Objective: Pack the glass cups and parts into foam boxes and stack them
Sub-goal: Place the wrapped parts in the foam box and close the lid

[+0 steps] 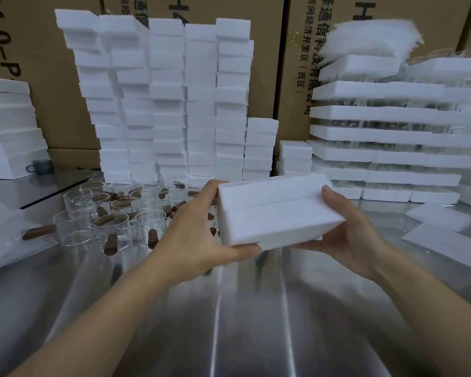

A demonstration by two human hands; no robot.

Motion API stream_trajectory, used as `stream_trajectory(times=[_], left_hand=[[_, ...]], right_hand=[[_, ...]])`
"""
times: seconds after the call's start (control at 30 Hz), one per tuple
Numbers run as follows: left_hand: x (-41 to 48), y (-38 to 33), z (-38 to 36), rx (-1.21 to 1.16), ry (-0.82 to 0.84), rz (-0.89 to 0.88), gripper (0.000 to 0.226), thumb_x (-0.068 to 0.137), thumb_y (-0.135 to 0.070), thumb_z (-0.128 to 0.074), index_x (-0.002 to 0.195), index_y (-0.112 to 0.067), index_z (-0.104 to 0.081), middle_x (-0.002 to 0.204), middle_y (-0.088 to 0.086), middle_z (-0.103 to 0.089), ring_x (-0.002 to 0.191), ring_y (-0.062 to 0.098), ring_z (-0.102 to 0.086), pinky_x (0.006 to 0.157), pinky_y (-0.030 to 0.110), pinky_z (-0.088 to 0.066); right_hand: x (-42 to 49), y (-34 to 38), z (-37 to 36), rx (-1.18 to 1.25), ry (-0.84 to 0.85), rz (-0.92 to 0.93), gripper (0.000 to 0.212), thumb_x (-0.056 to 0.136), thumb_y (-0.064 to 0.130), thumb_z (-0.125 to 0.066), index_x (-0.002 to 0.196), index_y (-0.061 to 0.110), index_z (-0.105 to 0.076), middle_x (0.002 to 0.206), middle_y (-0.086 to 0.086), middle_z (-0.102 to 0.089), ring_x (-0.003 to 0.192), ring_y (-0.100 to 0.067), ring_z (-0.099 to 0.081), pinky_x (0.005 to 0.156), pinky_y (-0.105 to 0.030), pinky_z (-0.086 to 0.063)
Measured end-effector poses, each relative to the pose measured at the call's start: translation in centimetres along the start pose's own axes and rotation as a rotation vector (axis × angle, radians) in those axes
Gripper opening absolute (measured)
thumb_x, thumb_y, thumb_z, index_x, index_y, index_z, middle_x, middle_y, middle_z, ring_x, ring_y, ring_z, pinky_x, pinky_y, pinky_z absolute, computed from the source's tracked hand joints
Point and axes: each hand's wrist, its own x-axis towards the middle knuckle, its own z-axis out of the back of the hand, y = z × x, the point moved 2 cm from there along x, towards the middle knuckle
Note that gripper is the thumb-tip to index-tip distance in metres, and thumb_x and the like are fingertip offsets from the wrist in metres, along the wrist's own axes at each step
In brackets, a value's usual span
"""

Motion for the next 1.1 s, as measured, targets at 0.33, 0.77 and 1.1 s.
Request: stream_trajectory(times=[0.33,0.77,1.1], left_hand=[[0.2,0.0,0.6,-0.101,0.068,0.061,0.087,0.058,-0.07,-0.091,0.133,-0.045,-0.057,0.13,-0.022,-0.069,0.119,0.006,-0.066,0.098,0.041,-0.056],[0.2,-0.1,0.2,-0.138,0.109,0.04,0.095,0.058,-0.078,-0.091,0.14,-0.047,-0.055,0.135,-0.021,-0.068,0.123,0.007,-0.066,0.097,0.044,-0.058],[0.0,-0.2,-0.5,-0.19,0.075,0.077,0.103,0.06,-0.071,-0.093,0.149,-0.059,-0.042,0.144,-0.031,-0.058,0.13,-0.005,-0.057,0.101,0.031,-0.054]], right_hand=[[-1.7,1.1,2.4,-0.06,0.292,-0.362,0.067,0.081,0.062,-0.084,0.135,0.024,-0.07,0.134,-0.022,-0.067,0.124,-0.049,-0.063,0.089,-0.06,-0.061],[-2.1,1.1,2.0,-0.157,0.314,-0.46,0.096,0.069,0.061,-0.091,0.147,0.016,-0.058,0.127,-0.035,-0.066,0.106,-0.054,-0.067,0.068,-0.049,-0.067],[-2.1,1.7,3.0,-0.14,0.289,-0.395,0.073,0.077,0.062,-0.084,0.137,0.023,-0.068,0.129,-0.036,-0.065,0.107,-0.052,-0.068,0.07,-0.042,-0.068]])
